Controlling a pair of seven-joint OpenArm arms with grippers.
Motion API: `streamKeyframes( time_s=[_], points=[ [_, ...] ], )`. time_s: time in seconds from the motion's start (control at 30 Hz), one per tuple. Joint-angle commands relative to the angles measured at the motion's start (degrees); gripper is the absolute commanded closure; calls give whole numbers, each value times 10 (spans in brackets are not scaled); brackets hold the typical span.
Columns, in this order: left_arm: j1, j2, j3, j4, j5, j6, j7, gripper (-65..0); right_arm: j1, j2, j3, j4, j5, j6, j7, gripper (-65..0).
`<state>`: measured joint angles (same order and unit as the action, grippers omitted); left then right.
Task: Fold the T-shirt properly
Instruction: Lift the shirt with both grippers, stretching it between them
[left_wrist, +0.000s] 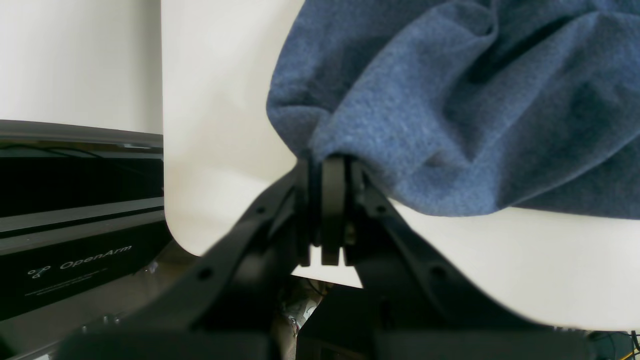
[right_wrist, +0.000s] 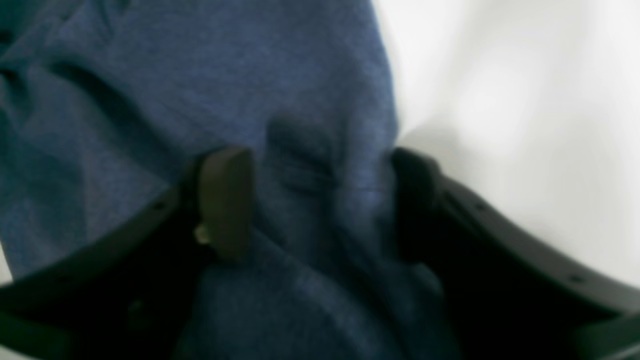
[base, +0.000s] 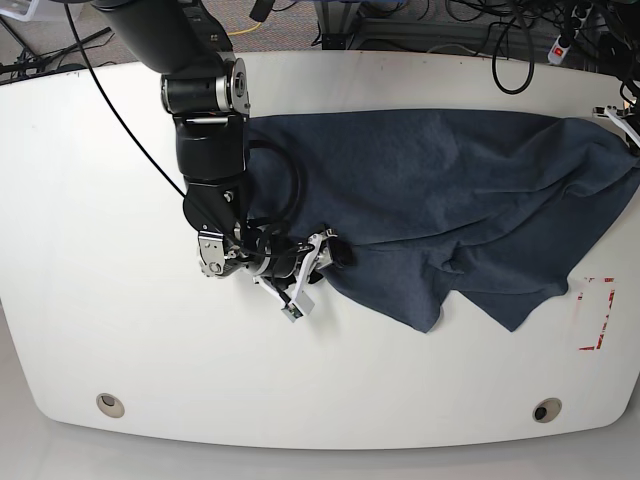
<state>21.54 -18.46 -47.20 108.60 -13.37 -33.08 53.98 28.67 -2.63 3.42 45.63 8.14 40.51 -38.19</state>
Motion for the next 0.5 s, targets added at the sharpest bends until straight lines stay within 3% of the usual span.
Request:
streamKeyframes(
  time_s=[0.0, 0.2, 0.47],
  points=[
    [-1, -11, -2, 9, -1, 1, -11, 0, 10, 4, 1, 2, -17, -5, -28, -277],
    [-1, -10, -1, 9, -1, 1, -11, 0, 11, 6, 0, 2, -18, -5, -28, 0],
    [-33, -9, 1, 12, -1, 1, -11, 0, -12, 7, 1, 110, -18, -5, -51, 0]
  ],
)
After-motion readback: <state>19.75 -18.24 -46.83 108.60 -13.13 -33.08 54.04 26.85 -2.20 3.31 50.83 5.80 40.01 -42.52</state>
